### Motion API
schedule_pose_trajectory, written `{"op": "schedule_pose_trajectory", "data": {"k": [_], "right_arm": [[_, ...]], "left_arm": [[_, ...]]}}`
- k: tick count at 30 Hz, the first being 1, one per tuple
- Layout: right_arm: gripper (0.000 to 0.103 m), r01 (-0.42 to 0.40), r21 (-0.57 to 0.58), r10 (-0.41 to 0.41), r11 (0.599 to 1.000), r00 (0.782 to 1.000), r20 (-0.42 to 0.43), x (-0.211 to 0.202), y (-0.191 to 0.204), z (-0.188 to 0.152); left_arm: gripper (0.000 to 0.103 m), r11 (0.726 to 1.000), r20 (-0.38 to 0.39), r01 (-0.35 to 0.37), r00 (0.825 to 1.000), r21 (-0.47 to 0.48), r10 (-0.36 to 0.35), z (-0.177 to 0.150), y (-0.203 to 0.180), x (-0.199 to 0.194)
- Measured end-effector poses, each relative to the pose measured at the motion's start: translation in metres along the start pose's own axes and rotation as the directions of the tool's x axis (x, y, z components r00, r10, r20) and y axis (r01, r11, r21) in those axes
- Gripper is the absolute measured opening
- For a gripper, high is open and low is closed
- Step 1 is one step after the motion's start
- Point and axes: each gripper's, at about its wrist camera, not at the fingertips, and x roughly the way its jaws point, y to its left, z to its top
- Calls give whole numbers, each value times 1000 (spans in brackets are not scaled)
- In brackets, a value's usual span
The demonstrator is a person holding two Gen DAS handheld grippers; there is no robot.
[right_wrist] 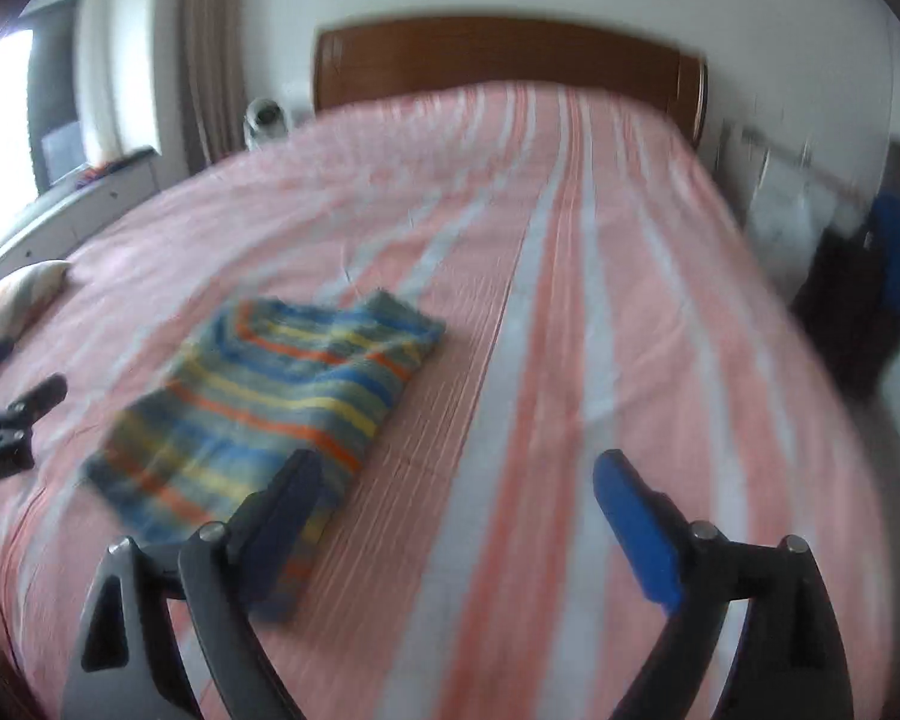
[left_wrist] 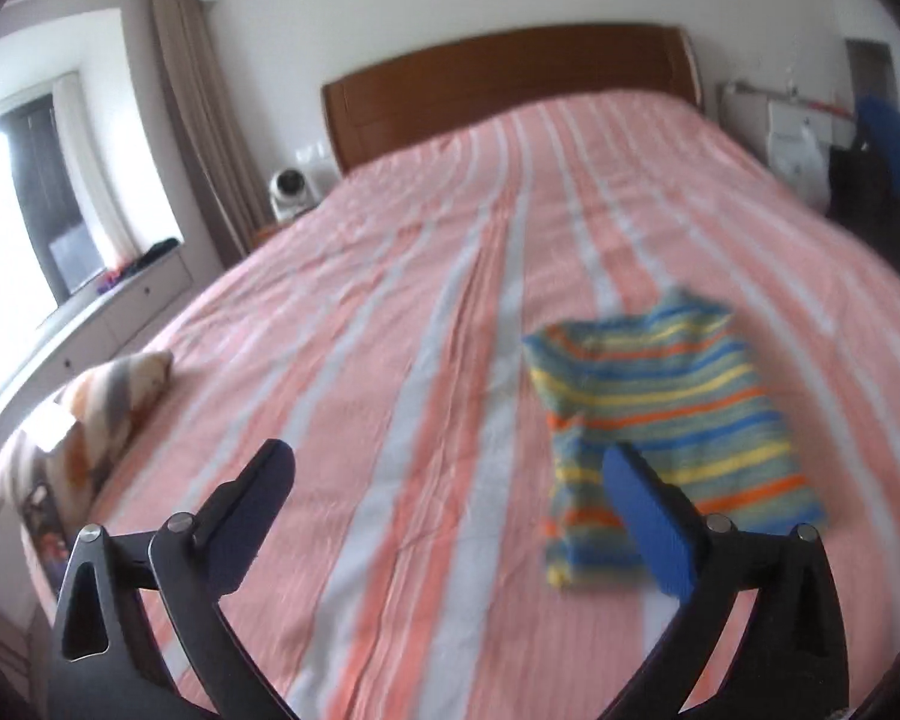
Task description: Fold small clothes
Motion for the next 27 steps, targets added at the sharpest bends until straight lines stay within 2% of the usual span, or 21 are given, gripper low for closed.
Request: {"op": "schedule_pose_trajectory", "data": {"k": [1, 4, 7, 9, 11, 14, 16, 21, 27], "right_arm": [[101, -3, 1, 3, 1000, 999, 37, -19, -7, -3], [103, -6, 42, 0, 999, 990, 142, -78, -15, -15], [103, -65, 99, 50, 993, 987, 150, -110, -19, -24], [103, -117, 125, 94, 985, 980, 174, -127, -20, -33], [103, -160, 121, 132, 980, 969, 210, -144, -16, -39], [103, -236, 87, 214, 968, 954, 209, -164, -2, -46], [103, -216, 70, 202, 974, 965, 169, -172, 10, -51], [103, -130, 19, 128, 991, 989, 79, -189, 30, -67], [103, -78, -40, 81, 996, 993, 89, -219, 44, -81]], "left_arm": [[103, 1000, -16, 13, 1000, -12, -13, 2, 0, -14], [103, 999, -35, -18, 999, -33, 17, 3, -4, -45], [103, 998, -18, -54, 998, -34, 53, -1, -9, -77], [103, 999, -19, -26, 999, -46, 25, -4, -11, -93], [103, 999, -20, -4, 1000, -54, 3, -9, -11, -110], [103, 999, 15, -30, 999, -38, 31, -13, -13, -133], [103, 999, 19, -38, 999, -32, 38, -14, -14, -145], [103, 998, -4, 37, 999, -57, -38, -20, -12, -166], [103, 993, -40, 94, 995, -68, -96, -28, -15, -186]]}}
